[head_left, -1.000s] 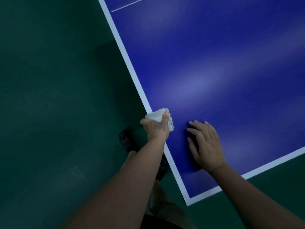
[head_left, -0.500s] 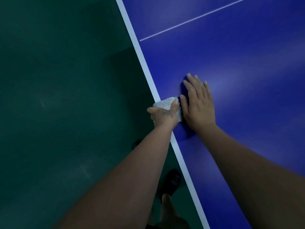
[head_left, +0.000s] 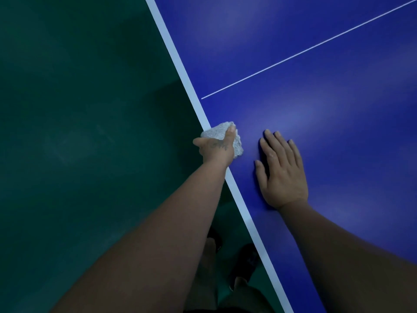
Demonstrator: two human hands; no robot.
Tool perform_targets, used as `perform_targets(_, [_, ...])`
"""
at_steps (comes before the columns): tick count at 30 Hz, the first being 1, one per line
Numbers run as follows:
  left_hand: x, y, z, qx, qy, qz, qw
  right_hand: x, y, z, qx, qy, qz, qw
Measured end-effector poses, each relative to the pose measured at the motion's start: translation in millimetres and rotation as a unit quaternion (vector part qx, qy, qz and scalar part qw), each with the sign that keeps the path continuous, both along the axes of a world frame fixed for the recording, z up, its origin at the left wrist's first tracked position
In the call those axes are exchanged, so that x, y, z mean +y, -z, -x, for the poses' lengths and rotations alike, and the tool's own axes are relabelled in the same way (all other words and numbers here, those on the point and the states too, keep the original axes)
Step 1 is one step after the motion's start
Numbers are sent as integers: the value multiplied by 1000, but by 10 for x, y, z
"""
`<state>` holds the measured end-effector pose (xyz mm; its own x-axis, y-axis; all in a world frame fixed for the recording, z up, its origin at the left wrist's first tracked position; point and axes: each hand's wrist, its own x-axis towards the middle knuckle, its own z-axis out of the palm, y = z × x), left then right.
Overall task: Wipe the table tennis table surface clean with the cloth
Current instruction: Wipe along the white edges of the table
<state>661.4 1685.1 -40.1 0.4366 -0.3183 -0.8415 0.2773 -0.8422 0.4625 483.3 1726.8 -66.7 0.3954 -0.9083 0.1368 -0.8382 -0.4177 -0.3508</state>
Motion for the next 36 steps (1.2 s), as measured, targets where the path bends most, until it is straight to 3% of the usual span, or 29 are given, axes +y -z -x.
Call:
perform_targets(10, [-440, -84, -331, -7, -16, 34, 999, -16, 21, 7, -7, 5, 12, 1000])
perform_targets(21, [315, -6, 183, 6, 9, 35, 999, -6, 24, 6, -3, 3, -3, 1000])
perform_targets(28, [-475, -36, -358, -28, -17, 54, 998, -18, 18, -18, -7, 4, -6, 1000])
perform_targets(31, [-845, -169, -615, -30, -22, 20, 999, -11, 20, -16, -5, 4, -9, 1000])
perform_targets(36, [-599, -157, -502, -34, 0, 58, 998, -4, 22, -11, -2, 6, -6, 1000])
